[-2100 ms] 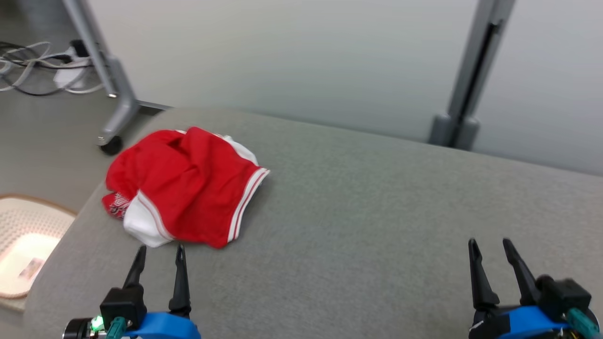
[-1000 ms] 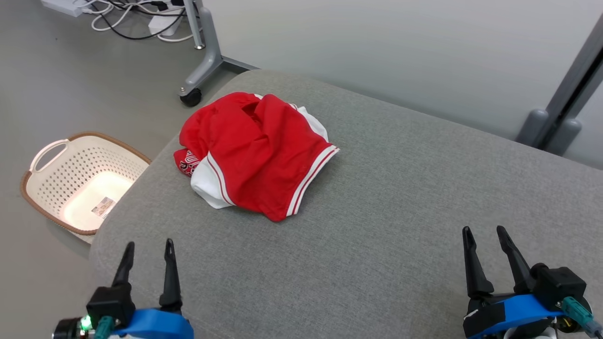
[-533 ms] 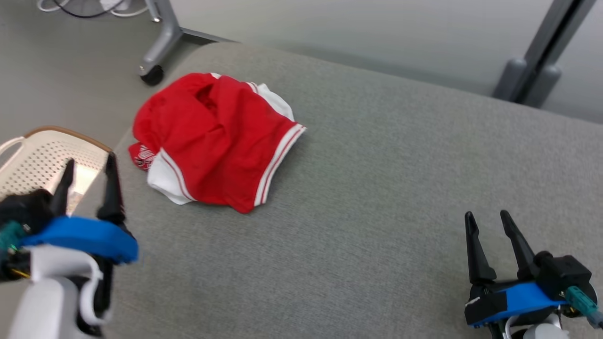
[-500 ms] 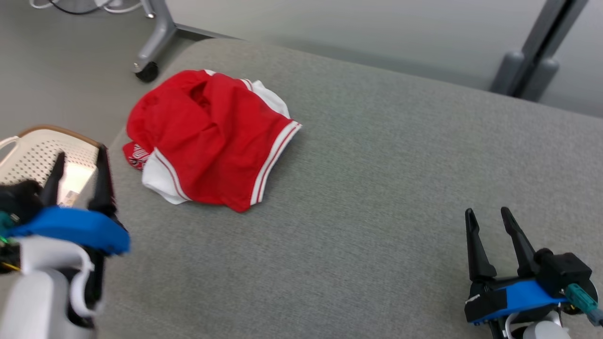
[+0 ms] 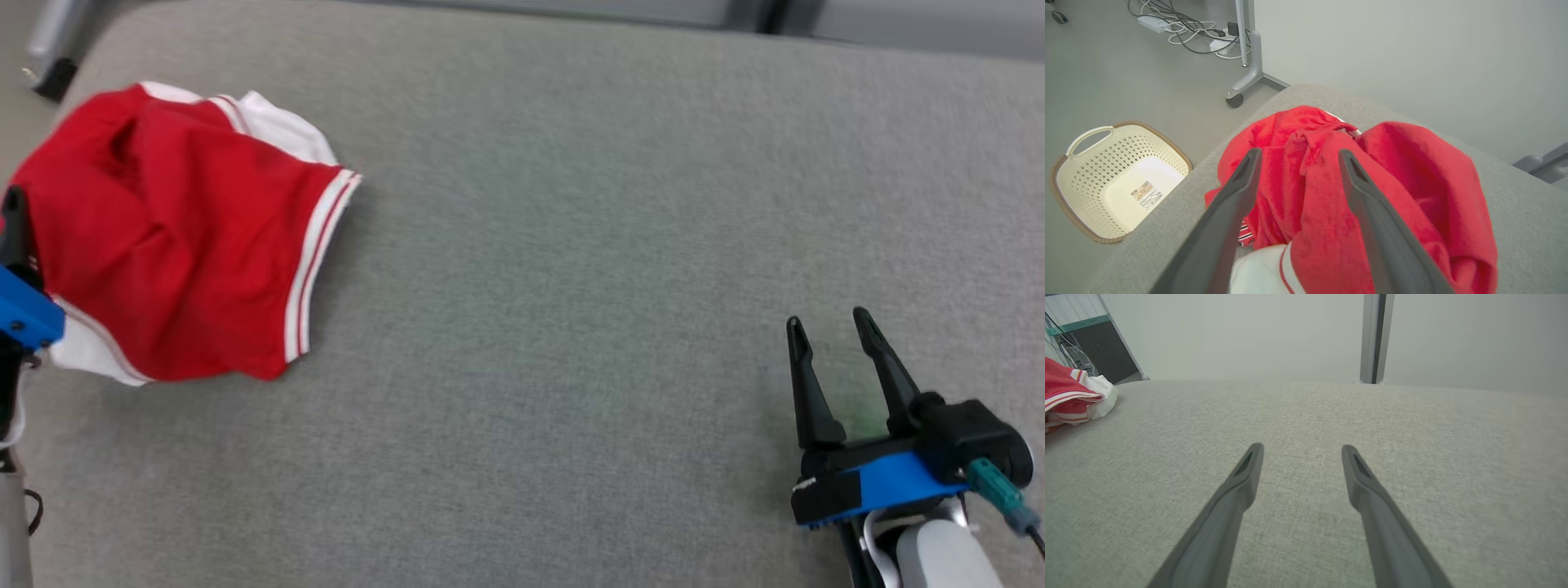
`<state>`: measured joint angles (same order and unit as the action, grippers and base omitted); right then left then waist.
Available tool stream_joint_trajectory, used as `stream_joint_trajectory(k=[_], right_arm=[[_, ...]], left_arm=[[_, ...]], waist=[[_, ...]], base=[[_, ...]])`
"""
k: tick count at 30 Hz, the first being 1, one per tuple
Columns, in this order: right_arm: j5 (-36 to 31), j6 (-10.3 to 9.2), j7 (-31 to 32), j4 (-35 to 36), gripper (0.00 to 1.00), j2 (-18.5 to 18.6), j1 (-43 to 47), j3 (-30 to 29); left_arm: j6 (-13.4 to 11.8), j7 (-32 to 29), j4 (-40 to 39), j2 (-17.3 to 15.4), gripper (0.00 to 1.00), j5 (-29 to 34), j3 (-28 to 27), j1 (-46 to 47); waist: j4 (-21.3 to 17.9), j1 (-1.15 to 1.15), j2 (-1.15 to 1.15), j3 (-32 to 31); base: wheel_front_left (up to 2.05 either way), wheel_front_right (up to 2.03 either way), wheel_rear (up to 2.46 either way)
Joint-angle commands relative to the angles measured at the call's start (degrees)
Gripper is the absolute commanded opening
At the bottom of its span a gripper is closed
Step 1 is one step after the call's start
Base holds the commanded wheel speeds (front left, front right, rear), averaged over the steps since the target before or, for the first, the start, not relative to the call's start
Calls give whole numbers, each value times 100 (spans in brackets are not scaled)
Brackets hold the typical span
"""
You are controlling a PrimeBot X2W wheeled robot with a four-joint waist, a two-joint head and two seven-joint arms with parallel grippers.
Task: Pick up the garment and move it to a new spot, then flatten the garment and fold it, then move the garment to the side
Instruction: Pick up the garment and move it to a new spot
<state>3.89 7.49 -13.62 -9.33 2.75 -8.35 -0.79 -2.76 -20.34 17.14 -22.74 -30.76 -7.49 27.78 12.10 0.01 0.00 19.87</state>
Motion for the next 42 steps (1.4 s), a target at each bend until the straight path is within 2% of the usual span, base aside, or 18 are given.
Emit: stream_joint_trajectory(k=[1,5,8,12,13,14,15,26,35,38,42], right_arm=[[-46,1,36,58,100,25,-103,12],[-49,1,52,170,100,25,-117,42],[-66,1,52,223,100,25,-161,109],[-125,1,-13,206,100,25,-206,124],[-136,1,-22,193,100,26,-211,114],[-140,1,-32,182,100,25,-215,117],[-160,1,-50,176,100,25,-210,113],[-88,1,-132,5,100,25,-128,-87],[320,1,-161,-294,100,25,92,-72],[428,1,-163,-296,100,26,180,-59],[538,1,-163,-281,100,25,271,-126]], left_arm=[[-23,-60,57,-30,100,-89,-80,105],[-9,-370,239,-68,100,-335,-187,206],[-82,-674,345,-156,100,-403,-193,105],[-214,-1114,357,-79,100,-483,-100,-25],[-239,-1185,341,-84,62,-474,-78,-59],[-261,-1248,332,-80,13,-479,-52,-79],[-263,-1314,326,-76,0,-490,-20,-119],[-94,-1130,-116,-315,0,-387,20,62],[185,-1460,-1066,-566,0,-381,324,728],[283,-1613,-1384,-567,0,-393,502,1099],[407,-1747,-1756,-384,0,-495,808,1635]], waist=[[-76,-1,0,56],[-334,-1,0,251],[-494,-1,0,370],[-610,-1,0,436],[-623,-1,0,438],[-636,-1,0,440],[-649,-1,0,436],[-559,-1,0,-121],[-522,-1,0,-936],[-582,-1,0,-1140],[-721,-1,0,-1342]], base=[[0,0,0],[0,0,0],[0,0,0],[0,0,0],[0,0,0],[0,0,0],[0,0,0],[0,0,0],[0,0,0],[0,0,0],[0,0,0]])
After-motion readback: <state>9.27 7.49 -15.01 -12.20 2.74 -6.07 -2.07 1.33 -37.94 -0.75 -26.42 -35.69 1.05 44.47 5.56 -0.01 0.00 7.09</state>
